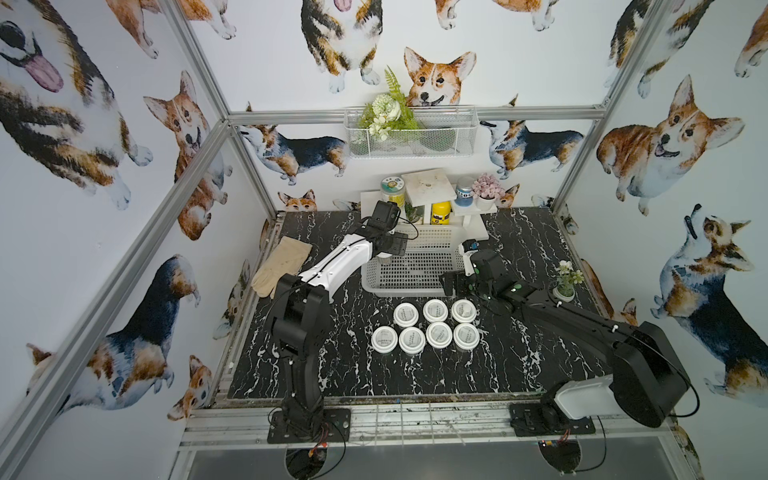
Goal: Put the yogurt in the basket
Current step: Place the yogurt in the basket.
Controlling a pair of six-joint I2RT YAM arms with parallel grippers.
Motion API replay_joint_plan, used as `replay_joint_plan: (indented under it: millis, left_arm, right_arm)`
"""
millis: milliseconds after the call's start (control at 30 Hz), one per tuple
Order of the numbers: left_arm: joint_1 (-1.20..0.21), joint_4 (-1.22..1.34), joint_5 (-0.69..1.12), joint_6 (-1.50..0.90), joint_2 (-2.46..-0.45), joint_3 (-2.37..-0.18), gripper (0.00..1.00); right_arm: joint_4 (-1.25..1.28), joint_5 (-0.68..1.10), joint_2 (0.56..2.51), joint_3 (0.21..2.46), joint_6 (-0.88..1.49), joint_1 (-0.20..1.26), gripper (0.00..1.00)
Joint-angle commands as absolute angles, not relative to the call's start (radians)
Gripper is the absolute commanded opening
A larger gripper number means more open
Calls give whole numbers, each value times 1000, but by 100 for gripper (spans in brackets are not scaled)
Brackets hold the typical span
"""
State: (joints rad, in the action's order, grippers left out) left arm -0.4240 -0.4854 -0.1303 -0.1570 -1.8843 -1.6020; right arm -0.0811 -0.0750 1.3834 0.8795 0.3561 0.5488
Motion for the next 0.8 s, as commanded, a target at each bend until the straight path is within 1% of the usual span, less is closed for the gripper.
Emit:
replay_joint_plan:
  millis: [0,100,200,333,400,633,667,700,733,767]
  left_arm:
    - [-435,-423,-143,-183,-1817,-1565,88]
    - [-451,-445,-165,-205,-1751,-1522,88]
    - [-454,-406,-178,-250,-1649,-1402,88]
    - [-454,-152,-179,-336,-1403,-1087,88]
    - [-454,-73,-192,-365,-1305,-979,86]
    - [-453,70,-314,-436,-1000,-647,86]
    - [-450,86,-326,-445,-969,-615,84]
    - [-440,110,-326,-456,-934,-575,79]
    - [-425,130,-319,-466,-898,-546,76]
    - [-414,148,-316,-475,-870,-521,75]
  right_arm:
    - [-90,-72,1384,888,348,548,99]
    - [-89,-71,1382,887,347,548,99]
    - [-88,-64,1377,885,344,550,99]
    - [-79,-57,1351,872,333,559,99]
    - [-84,-78,1338,871,328,582,99]
    - [-186,-251,1302,912,345,769,100]
    - [-200,-271,1296,914,359,795,100]
    - [-211,-289,1284,914,377,825,99]
    - [-219,-307,1276,914,393,862,99]
    - [-227,-317,1271,916,404,888,99]
